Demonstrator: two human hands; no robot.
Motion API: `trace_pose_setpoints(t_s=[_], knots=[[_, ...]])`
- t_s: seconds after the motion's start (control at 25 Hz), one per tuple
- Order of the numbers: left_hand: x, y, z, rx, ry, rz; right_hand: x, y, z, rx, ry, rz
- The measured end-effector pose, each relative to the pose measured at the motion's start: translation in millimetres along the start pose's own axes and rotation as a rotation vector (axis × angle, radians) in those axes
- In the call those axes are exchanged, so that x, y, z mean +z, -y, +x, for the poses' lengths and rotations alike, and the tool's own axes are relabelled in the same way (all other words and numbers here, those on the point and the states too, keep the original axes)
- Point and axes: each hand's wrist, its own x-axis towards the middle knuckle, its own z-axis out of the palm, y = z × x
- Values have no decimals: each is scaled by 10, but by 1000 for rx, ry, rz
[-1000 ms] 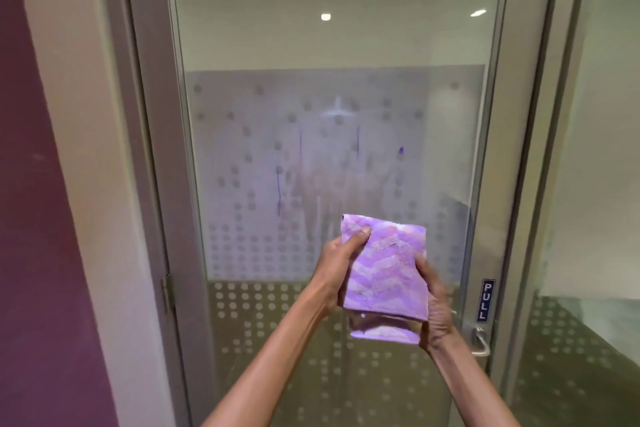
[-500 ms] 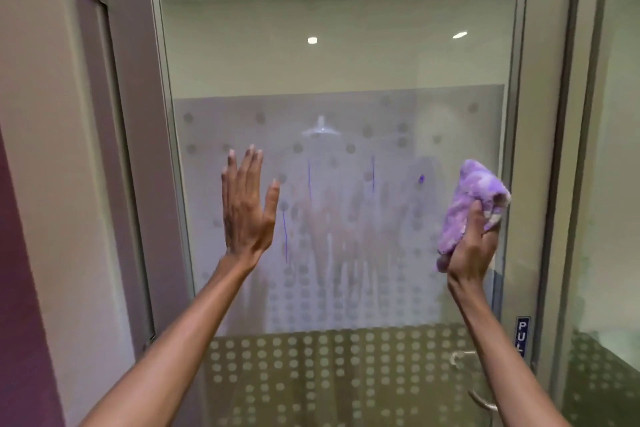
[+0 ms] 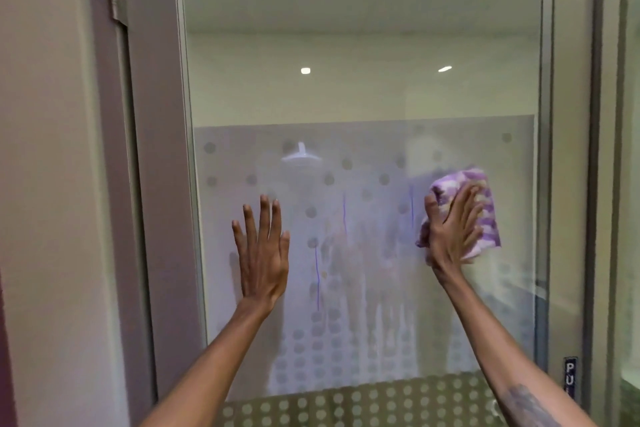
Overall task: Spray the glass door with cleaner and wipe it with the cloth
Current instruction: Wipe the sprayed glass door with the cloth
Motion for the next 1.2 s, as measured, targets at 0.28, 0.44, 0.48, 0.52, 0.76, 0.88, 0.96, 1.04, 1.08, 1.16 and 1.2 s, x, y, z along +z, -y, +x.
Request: trace_pose_setpoints(t_s=[0.28, 0.44, 0.48, 0.52, 0.76, 0.88, 0.96, 1.04, 1.08, 1.16, 1.2], knots=[[164, 31, 2, 10, -113, 20, 684, 694, -319, -496, 159, -105], [163, 35, 4, 8, -118, 36, 1043, 639, -836, -927, 194, -369], [168, 45, 2, 10, -116, 51, 1021, 532, -814, -1050, 167, -412], [173, 50, 0, 7, -117, 63, 950, 428, -728, -1153, 167, -433], [221, 38, -4, -4, -150, 74, 158, -237, 183, -1189, 105, -535], [232, 27, -8, -5, -152, 92, -107, -657, 207, -740, 7, -454], [236, 26, 8, -16, -152, 95, 6, -658, -38, -373, -87, -330], [241, 35, 2, -20, -151, 89, 220, -478, -285, -153, -152, -200], [242, 38, 0, -16, -157, 97, 327, -373, -384, -122, -167, -160], [247, 39, 10, -7, -165, 95, 524, -182, -579, -167, -160, -156], [243, 42, 12, -2, -163, 88, 631, -90, -705, -232, -153, -191]])
